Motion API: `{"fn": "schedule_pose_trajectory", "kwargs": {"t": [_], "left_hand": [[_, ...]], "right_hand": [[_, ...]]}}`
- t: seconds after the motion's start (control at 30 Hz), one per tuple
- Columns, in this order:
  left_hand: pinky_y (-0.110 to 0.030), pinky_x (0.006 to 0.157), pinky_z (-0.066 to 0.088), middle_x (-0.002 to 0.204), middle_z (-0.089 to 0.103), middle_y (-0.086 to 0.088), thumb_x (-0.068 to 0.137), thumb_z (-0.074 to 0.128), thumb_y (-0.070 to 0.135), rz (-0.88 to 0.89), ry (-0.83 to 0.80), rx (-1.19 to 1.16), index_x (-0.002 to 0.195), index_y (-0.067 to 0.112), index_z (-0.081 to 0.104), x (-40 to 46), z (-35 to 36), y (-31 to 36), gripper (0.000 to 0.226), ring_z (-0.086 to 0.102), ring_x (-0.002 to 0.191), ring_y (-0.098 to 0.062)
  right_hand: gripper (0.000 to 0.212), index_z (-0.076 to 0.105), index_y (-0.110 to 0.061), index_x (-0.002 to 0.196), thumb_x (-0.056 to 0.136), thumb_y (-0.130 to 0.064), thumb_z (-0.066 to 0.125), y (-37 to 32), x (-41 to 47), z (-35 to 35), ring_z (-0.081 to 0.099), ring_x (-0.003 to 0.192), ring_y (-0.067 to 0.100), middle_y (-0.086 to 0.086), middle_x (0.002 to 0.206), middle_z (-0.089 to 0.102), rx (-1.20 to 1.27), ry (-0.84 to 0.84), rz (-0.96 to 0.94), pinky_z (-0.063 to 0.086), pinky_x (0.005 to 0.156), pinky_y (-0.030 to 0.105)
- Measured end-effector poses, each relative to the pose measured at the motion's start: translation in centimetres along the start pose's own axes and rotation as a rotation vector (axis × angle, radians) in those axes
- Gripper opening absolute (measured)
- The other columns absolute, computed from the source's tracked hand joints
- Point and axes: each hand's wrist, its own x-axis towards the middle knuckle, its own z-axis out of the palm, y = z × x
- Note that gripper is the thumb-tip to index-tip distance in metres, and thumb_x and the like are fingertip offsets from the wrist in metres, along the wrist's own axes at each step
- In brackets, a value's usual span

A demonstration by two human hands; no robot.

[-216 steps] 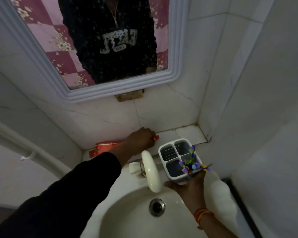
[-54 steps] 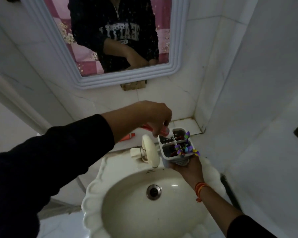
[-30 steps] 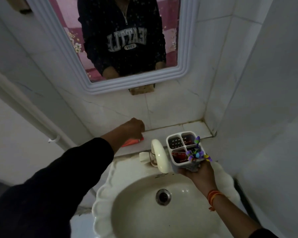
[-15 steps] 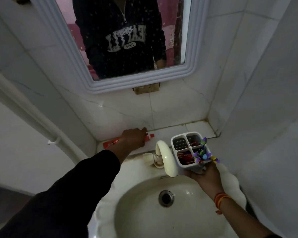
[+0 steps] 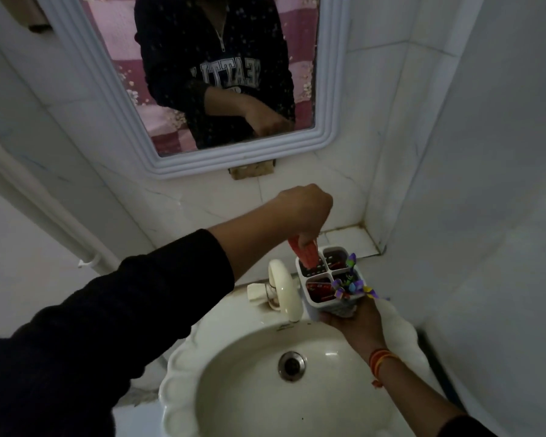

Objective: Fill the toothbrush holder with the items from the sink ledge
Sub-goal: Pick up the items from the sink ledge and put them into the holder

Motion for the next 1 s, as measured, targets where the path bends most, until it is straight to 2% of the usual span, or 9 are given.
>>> {"fn": "schedule_pose_trajectory", "kwargs": {"t": [0.07, 0.13, 0.23, 0.37, 0.47, 0.67, 0.8, 0.9, 1.0], "left_hand": [[-0.037, 0.075, 0.060, 0.069, 0.051, -0.003, 0.066, 0.090, 0.014, 0.024, -0.028, 0.043, 0.089, 0.008, 0.068, 0.1, 0.2, 1.4, 0.033, 0.061, 0.071, -0.021], [-0.035, 0.069, 0.060, 0.066, 0.047, -0.003, 0.069, 0.086, 0.011, 0.059, -0.015, 0.059, 0.084, 0.007, 0.066, 0.5, 1.2, 2.1, 0.026, 0.057, 0.065, -0.019], [-0.032, 0.067, 0.061, 0.077, 0.066, -0.005, 0.077, 0.080, 0.018, 0.039, -0.039, -0.128, 0.084, 0.008, 0.068, 1.5, 2.9, 1.9, 0.017, 0.069, 0.069, -0.019], [-0.028, 0.065, 0.064, 0.082, 0.080, -0.005, 0.085, 0.076, 0.033, -0.074, -0.178, -0.643, 0.088, 0.007, 0.074, 2.2, 3.7, -0.6, 0.026, 0.078, 0.070, -0.014], [-0.028, 0.066, 0.063, 0.090, 0.080, -0.006, 0.092, 0.069, 0.035, -0.220, -0.119, -0.785, 0.098, 0.004, 0.072, 2.8, 5.3, -4.1, 0.032, 0.079, 0.076, -0.017], [-0.035, 0.091, 0.055, 0.126, 0.066, -0.015, 0.089, 0.061, 0.016, -0.379, -0.126, -0.326, 0.121, 0.004, 0.065, 2.8, 13.1, -12.1, 0.035, 0.064, 0.115, -0.033], [-0.042, 0.106, 0.047, 0.138, 0.054, -0.021, 0.089, 0.056, 0.013, -0.398, -0.214, -0.192, 0.132, -0.001, 0.052, 2.5, 18.4, -15.4, 0.045, 0.055, 0.126, -0.036], [-0.043, 0.104, 0.048, 0.136, 0.052, -0.018, 0.094, 0.054, 0.020, -0.382, -0.155, -0.199, 0.133, 0.007, 0.051, 1.4, 21.3, -16.1, 0.042, 0.056, 0.123, -0.037], [-0.044, 0.098, 0.052, 0.127, 0.058, -0.017, 0.098, 0.053, 0.043, -0.383, -0.055, -0.151, 0.123, 0.009, 0.061, 0.9, 22.9, -16.4, 0.043, 0.062, 0.114, -0.039]], "right_hand": [[0.030, 0.061, -0.012, 0.117, 0.103, 0.007, 0.043, -0.2, -0.2, 0.0, 0.074, 0.085, 0.033, 0.016, 0.108, 0.070, -0.165, 0.030, -0.062, 0.063, 0.056, 0.049], [0.018, 0.064, -0.018, 0.109, 0.096, -0.006, 0.066, -0.3, -0.7, -0.3, 0.073, 0.081, 0.025, 0.009, 0.101, 0.067, -0.295, 0.016, -0.119, 0.064, 0.065, 0.050], [0.054, 0.066, -0.018, 0.114, 0.071, -0.044, 0.085, -0.2, -0.6, -0.8, 0.068, 0.091, 0.035, 0.015, 0.104, 0.069, -0.529, -0.001, -0.228, 0.062, 0.072, 0.054], [0.026, 0.066, -0.013, 0.114, 0.105, -0.015, 0.041, -0.1, -0.1, -0.2, 0.071, 0.089, 0.044, 0.018, 0.111, 0.070, -0.204, 0.007, -0.195, 0.061, 0.054, 0.053], [0.009, 0.067, -0.018, 0.107, 0.100, -0.020, 0.061, -0.2, -0.8, 0.0, 0.069, 0.086, 0.032, 0.010, 0.098, 0.071, -0.467, 0.008, -0.232, 0.063, 0.072, 0.053], [0.067, 0.064, -0.010, 0.120, 0.062, 0.012, 0.090, 0.7, 1.5, 0.4, 0.069, 0.099, -0.003, 0.010, 0.115, 0.071, -0.004, 0.049, 0.056, 0.057, 0.068, 0.009], [0.074, 0.059, 0.011, 0.123, 0.056, 0.029, 0.084, 0.5, 0.5, 0.6, 0.064, 0.079, -0.026, 0.009, 0.115, 0.066, -0.072, 0.022, -0.136, 0.050, 0.059, -0.001], [0.077, 0.065, -0.015, 0.116, 0.050, 0.007, 0.097, 1.0, 0.4, 0.0, 0.070, 0.098, -0.008, -0.009, 0.102, 0.072, -0.295, 0.041, -0.173, 0.053, 0.070, 0.003], [0.085, 0.067, -0.037, 0.110, 0.033, -0.051, 0.102, 1.2, 0.4, -0.6, 0.072, 0.110, 0.017, -0.016, 0.105, 0.078, -0.353, 0.012, -0.159, 0.061, 0.089, 0.041]]}}
